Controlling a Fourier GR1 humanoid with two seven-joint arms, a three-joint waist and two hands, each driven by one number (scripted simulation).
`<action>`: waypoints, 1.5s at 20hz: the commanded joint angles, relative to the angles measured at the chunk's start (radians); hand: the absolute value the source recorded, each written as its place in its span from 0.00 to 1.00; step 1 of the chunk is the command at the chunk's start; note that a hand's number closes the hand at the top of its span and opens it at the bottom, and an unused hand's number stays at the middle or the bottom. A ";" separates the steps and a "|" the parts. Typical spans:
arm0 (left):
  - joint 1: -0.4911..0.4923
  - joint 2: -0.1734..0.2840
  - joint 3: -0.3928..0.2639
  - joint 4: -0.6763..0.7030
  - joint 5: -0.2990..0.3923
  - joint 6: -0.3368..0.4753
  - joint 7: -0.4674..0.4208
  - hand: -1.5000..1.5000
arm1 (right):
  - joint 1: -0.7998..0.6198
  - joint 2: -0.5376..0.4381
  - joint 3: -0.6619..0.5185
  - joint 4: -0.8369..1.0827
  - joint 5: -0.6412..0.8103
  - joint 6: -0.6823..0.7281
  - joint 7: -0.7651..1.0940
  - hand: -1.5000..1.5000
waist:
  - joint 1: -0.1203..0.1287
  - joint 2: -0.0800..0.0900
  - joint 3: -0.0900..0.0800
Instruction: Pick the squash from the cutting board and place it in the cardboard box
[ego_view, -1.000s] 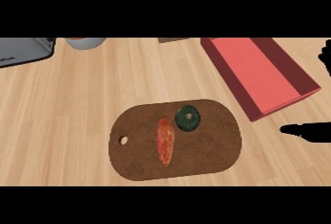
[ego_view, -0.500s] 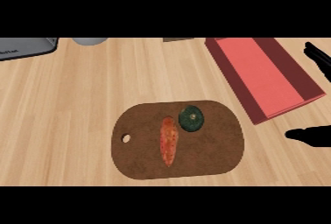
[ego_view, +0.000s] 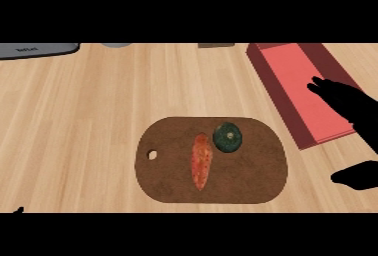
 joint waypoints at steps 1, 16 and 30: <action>-0.231 0.053 -0.027 -0.151 -0.049 -0.006 0.020 0.50 | -0.039 -0.017 0.074 -0.055 0.049 0.081 0.157 0.00 | -0.002 -0.003 0.008; -0.363 0.091 -0.049 -0.137 -0.018 -0.012 0.134 0.50 | -0.151 0.171 0.258 -0.090 0.085 0.220 0.626 0.00 | 0.030 0.001 0.012; -0.761 0.029 -0.162 -0.107 -0.078 0.000 0.436 0.50 | -0.322 0.544 0.417 0.111 0.254 0.277 1.017 0.00 | 0.132 -0.007 0.018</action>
